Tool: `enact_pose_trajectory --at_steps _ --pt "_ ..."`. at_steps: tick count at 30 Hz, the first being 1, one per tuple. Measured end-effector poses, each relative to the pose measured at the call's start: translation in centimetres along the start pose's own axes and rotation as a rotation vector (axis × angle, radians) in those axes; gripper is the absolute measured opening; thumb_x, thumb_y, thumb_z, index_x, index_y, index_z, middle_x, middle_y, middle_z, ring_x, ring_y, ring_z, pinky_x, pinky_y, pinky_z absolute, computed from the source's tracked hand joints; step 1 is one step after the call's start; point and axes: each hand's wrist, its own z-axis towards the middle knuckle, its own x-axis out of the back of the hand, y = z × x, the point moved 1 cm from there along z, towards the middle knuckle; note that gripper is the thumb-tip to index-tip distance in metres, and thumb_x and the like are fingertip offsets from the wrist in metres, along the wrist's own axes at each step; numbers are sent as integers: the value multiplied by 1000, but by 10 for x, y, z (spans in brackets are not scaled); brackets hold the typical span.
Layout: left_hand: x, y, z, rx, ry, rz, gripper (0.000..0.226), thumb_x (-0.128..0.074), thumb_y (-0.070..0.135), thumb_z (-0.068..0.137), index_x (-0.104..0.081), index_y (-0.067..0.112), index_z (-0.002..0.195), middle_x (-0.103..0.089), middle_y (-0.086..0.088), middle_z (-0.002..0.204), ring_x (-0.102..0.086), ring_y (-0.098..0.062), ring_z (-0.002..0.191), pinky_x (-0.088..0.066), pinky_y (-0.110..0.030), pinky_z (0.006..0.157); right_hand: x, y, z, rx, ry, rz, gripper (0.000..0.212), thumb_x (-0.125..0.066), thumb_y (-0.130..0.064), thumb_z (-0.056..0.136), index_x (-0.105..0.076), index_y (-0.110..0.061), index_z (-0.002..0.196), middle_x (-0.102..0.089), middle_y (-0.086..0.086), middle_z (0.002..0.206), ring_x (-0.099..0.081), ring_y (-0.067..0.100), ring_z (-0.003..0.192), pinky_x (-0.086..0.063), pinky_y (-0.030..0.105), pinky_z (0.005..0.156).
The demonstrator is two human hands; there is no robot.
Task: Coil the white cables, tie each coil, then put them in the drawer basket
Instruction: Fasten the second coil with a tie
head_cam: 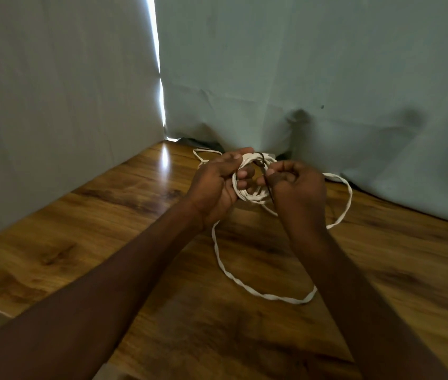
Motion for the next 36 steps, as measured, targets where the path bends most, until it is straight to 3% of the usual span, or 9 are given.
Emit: enact_pose_trajectory --at_steps 5,10,14,17,21,25,30,32,36 --pt "-6 -1 -6 -8 -19 35 31 -33 4 108 -50 -1 134 -45 -7 68 -49 -14 59 -48 -30 64 2 6 1 78 -88 -32 16 -74 -13 89 -82 -19 102 -79 -4 91 -73 10 85 -59 34 79" --pt "-5 -1 -5 -12 24 49 13 -36 2 108 -49 5 112 -44 -8 67 -50 -15 53 -36 -35 65 7 -4 0 292 -107 -258 13 -73 -12 88 -82 -20 92 -71 -16 77 -66 -2 77 -45 6 66" --pt "-6 -2 -4 -52 75 113 13 -38 5 110 -51 5 109 -45 -7 64 -44 -14 52 -41 -29 58 7 -7 -2 301 -109 -265 15 -71 -9 87 -76 -18 77 -58 -16 56 -59 -1 57 -37 8 53" --pt "-2 -4 1 -85 175 208 11 -41 7 110 -52 7 109 -45 -5 61 -41 -13 50 -44 -28 53 5 -12 -5 340 -186 -276 15 -72 -9 88 -77 -20 78 -57 -16 55 -55 1 54 -33 10 52" --pt "0 -8 2 -208 260 438 14 -41 7 110 -51 12 102 -48 -1 62 -45 -6 49 -39 -27 54 3 -17 0 85 -267 -116 18 -71 -6 88 -75 -16 74 -64 -8 55 -56 6 49 -42 20 48" --pt "-8 -12 -3 -285 208 579 19 -40 6 110 -49 15 96 -49 5 62 -47 0 52 -40 -19 52 12 -23 5 -374 -370 394 13 -64 2 91 -69 -1 80 -47 -3 44 -33 4 36 -23 16 34" --pt "-4 -9 -2 -320 95 493 5 -51 18 105 -51 15 102 -56 1 65 -50 -13 60 -43 -29 58 14 -20 7 -419 -332 523 10 -66 -8 92 -67 -4 83 -42 -3 53 -28 6 40 -21 18 37" --pt "-3 -8 1 -309 106 426 13 -57 26 100 -54 14 102 -57 -2 66 -52 -16 61 -46 -32 62 14 -18 8 -423 -314 513 8 -67 -12 93 -67 -7 87 -44 -3 55 -30 7 41 -24 19 39" --pt "-3 -2 5 -189 82 181 20 -59 26 103 -51 8 108 -52 -2 66 -50 -15 60 -46 -35 65 12 -14 6 -333 -296 310 15 -66 -9 94 -67 -11 78 -45 -4 51 -35 7 41 -28 22 42"
